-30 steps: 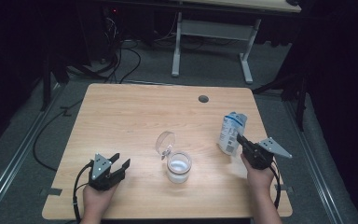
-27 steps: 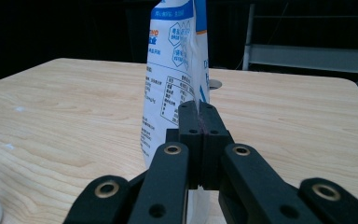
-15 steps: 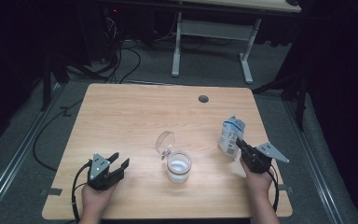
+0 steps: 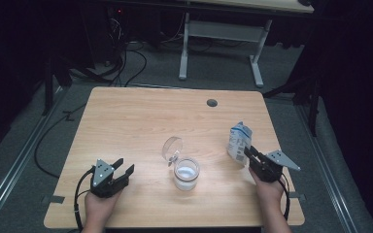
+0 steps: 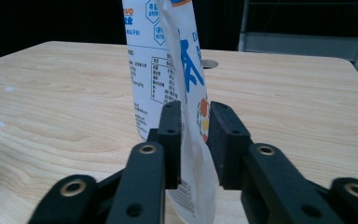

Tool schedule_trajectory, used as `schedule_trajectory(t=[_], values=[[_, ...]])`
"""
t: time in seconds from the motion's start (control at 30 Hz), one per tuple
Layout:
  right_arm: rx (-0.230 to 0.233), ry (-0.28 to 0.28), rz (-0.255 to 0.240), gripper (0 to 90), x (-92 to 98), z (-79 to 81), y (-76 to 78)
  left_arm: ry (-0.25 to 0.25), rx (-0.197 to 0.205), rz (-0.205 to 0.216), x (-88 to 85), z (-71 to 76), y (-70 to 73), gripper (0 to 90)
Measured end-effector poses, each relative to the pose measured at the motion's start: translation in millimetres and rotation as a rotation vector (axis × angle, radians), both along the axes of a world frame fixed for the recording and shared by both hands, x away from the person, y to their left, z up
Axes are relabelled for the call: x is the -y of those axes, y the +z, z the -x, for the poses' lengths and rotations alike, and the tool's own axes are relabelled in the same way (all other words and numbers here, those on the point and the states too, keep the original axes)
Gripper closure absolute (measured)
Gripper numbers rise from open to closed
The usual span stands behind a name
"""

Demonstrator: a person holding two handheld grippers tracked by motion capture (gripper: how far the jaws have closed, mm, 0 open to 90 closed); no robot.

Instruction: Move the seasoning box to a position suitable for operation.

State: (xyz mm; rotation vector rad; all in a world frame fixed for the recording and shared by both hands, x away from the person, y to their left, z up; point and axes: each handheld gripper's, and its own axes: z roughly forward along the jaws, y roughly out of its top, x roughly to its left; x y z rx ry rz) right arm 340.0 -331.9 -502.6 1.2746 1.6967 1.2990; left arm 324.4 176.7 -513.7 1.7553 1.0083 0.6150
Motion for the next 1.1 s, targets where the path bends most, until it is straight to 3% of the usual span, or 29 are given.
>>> schedule_trajectory(t=[0.3, 0.67, 1.1], values=[[-0.022, 0.01, 0.02, 62.0, -6.4, -1.5, 0.1, -0.003, -0.003, 0.001, 0.6, -0.3, -0.3, 50.2], [-0.032, -0.002, 0.028, 41.6, -9.3, -4.3, -0.6, -0.01, -0.005, -0.006, 1.5, -0.5, -0.7, 50.2], [-0.063, -0.034, 0.031, 36.4, -5.4, 2.4, -1.2, -0.023, -0.01, -0.011, 3.0, -1.8, -1.8, 50.4]])
